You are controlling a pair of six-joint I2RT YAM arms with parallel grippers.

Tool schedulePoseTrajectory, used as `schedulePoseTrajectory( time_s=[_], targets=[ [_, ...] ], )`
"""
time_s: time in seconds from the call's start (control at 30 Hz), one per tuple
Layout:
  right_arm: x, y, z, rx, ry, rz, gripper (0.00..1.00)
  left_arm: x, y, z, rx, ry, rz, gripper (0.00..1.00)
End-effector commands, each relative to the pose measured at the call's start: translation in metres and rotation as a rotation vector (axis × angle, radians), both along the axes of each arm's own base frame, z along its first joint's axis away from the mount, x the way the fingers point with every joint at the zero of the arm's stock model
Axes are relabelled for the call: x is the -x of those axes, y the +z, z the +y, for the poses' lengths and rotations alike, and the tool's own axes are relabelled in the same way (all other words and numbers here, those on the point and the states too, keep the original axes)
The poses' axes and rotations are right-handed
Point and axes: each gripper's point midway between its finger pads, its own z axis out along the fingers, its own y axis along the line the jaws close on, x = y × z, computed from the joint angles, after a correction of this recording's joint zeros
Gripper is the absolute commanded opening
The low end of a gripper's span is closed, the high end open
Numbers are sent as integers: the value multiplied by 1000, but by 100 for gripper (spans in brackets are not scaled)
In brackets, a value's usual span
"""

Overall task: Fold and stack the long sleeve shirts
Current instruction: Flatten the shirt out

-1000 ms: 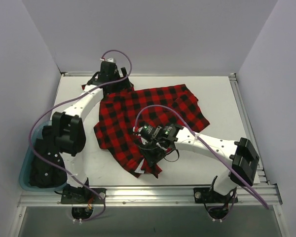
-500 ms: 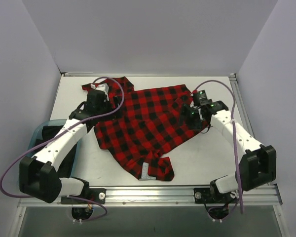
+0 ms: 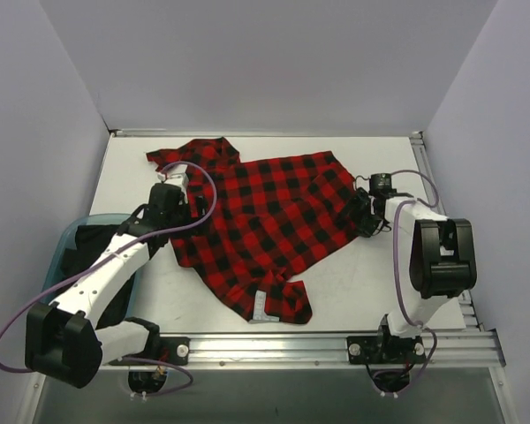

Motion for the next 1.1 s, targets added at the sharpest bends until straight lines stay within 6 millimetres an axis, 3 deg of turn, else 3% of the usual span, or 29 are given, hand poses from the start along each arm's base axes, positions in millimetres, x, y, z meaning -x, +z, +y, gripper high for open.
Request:
schedulePoseTrajectory(
  time_s=[0.0, 0.23, 0.5, 0.87, 1.0, 1.07],
  targets=[
    [24, -28, -10, 3, -97, 72, 61, -11, 15, 9, -2, 30, -69, 96],
    [87, -30, -37, 119, -192, 172, 60, -13, 15, 20, 1, 70, -59, 96],
    [156, -34, -46, 142, -253, 245, 61, -12, 15, 18, 19, 61, -60, 96],
    [218, -25, -38, 95, -287, 255, 61, -10, 7, 17, 22, 60, -25, 96],
    [224, -15, -43, 114, -279, 196, 62, -10, 4, 15, 23, 54, -12, 96],
    [213, 1, -45, 125, -248, 130, 63, -11, 4, 14, 29, 46, -9, 96]
  ],
)
